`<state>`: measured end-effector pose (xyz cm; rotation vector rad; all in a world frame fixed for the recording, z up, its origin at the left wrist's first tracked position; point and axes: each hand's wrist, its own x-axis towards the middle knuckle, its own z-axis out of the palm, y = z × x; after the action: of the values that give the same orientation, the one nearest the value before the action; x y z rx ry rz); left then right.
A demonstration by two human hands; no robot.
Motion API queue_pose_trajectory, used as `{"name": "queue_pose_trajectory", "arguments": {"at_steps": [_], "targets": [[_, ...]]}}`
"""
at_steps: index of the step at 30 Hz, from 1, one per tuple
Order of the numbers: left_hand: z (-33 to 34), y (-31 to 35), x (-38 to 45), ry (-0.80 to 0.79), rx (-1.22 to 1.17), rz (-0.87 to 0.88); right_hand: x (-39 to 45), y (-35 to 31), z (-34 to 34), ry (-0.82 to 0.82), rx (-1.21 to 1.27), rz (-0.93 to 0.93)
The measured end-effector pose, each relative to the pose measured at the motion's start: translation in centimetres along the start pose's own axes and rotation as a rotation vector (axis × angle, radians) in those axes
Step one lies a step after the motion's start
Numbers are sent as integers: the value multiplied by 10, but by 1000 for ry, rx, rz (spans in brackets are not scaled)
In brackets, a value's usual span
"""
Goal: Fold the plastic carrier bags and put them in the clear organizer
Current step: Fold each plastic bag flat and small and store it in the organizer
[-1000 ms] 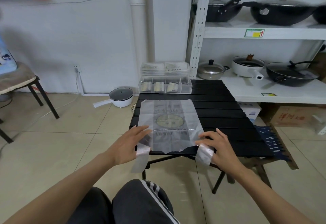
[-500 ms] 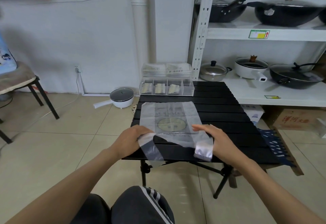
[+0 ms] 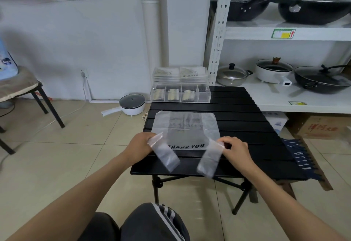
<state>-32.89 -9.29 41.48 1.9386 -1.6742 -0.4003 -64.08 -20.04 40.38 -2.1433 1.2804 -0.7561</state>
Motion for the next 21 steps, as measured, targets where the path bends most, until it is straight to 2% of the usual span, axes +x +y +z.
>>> {"name": "queue_pose_trajectory", "arguments": {"at_steps": [4, 11, 14, 17, 19, 21], "targets": [[2, 9, 5, 50, -108, -131, 7, -4, 9, 95, -41, 94], [12, 1, -1, 150, -1, -159, 6, -5, 19, 124, -267, 111], [15, 3, -7, 255, 20, -119, 2, -9, 18, 170, -243, 82], [14, 2, -7, 312, 336, 58, 0, -9, 17, 251, -362, -6], [14, 1, -2, 272, 497, 188, 1, -10, 17, 235, -463, -124], [13, 1, 2, 180, 476, 226, 7, -13, 14, 156, -504, -182]]}}
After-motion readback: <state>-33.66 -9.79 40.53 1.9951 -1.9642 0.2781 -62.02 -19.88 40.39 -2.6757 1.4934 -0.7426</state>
